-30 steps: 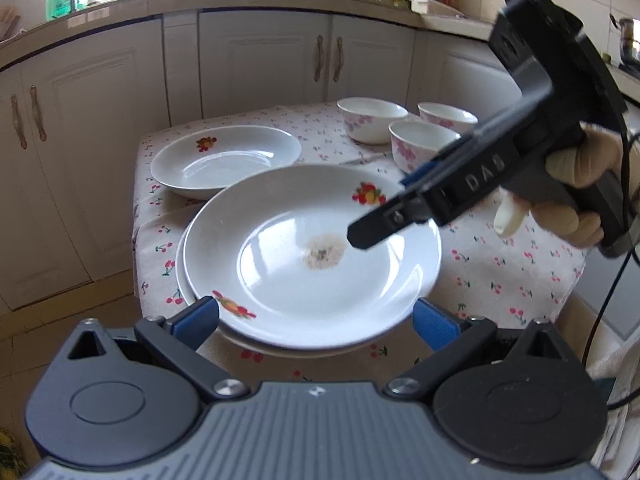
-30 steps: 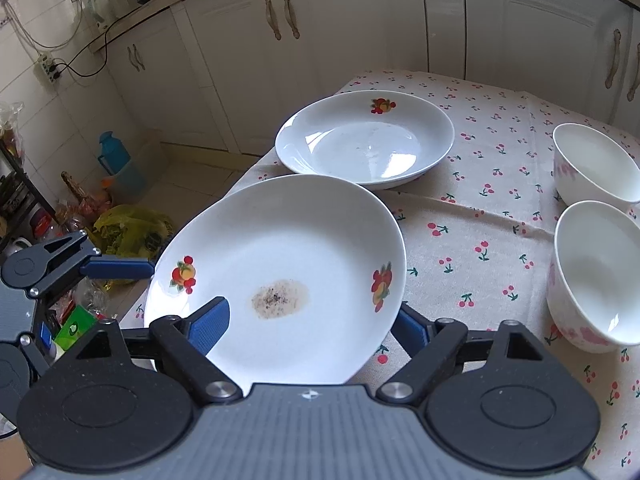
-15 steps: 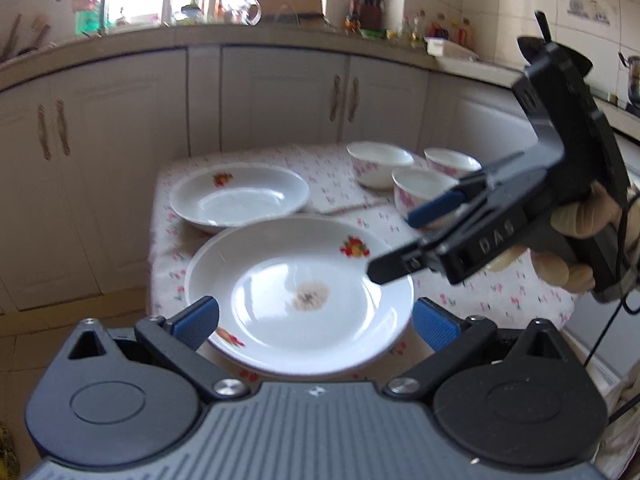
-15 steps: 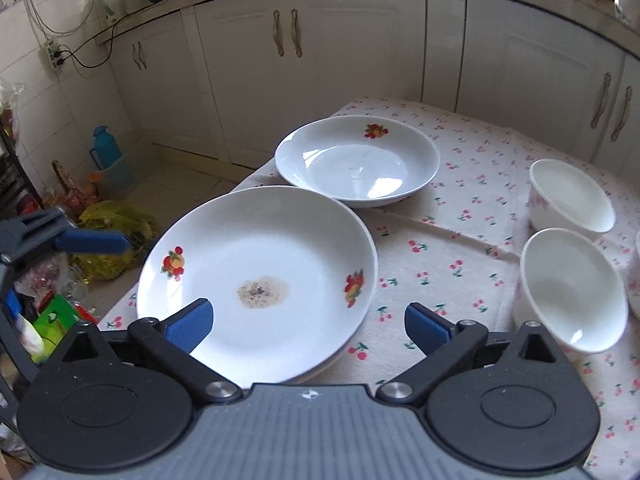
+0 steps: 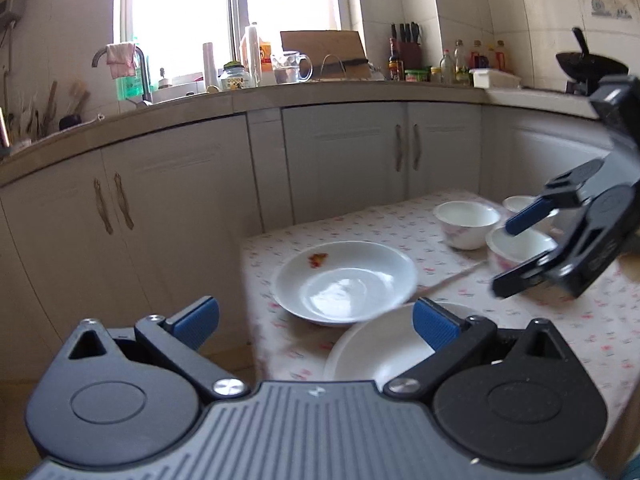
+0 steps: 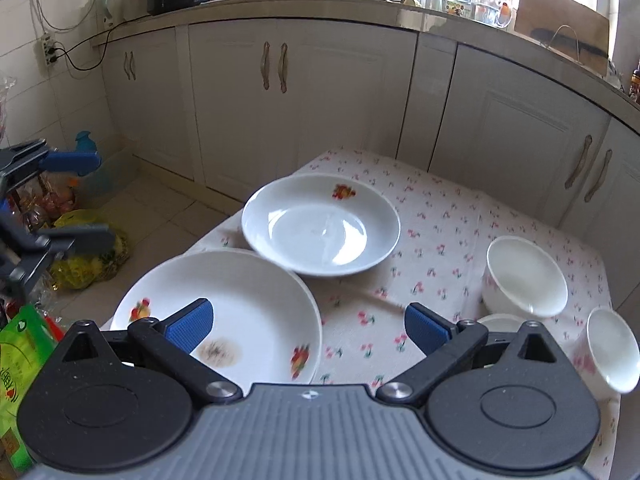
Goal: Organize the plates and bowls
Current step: 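Move right tool to the white flower plate and grasp its rim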
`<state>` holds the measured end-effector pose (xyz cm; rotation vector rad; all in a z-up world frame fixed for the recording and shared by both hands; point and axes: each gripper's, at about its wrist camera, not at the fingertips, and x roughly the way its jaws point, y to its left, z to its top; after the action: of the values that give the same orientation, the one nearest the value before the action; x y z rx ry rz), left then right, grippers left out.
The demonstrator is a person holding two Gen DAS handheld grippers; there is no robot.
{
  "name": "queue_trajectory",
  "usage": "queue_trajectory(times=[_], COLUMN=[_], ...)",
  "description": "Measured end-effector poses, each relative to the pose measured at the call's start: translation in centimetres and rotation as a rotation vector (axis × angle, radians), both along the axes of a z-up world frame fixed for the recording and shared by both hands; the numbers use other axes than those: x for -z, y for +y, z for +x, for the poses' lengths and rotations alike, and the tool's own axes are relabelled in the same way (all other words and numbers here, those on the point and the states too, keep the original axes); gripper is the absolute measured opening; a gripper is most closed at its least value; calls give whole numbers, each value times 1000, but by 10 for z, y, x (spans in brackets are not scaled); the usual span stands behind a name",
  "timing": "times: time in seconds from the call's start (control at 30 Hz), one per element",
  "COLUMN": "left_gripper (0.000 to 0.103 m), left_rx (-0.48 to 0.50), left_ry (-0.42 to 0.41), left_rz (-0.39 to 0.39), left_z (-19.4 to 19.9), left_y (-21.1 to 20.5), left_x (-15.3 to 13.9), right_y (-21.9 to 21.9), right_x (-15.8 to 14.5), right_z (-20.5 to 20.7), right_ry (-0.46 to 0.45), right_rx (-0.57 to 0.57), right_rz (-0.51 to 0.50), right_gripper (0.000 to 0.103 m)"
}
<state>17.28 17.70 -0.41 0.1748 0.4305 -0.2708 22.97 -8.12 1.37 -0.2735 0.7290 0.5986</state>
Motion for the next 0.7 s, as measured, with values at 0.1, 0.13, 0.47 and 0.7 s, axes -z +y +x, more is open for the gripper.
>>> queue_trajectory(times=[0.1,0.13,0.47,0.7], left_gripper=[102,102,102,102], left_rx=[21,31,105,240], left_ry=[24,39,185,252], left_rz=[13,14,29,31], left_z=[26,36,114,147], left_y=[14,18,42,41], left_x=[6,9,60,86], right_y=[1,0,17,26], right_x=[-3,-3,-4,5], right_z=[18,23,69,100], right_ry=[30,42,68,119], right_rx=[10,14,20,2], right_rz=[19,28,11,12], right_gripper=[103,103,103,103])
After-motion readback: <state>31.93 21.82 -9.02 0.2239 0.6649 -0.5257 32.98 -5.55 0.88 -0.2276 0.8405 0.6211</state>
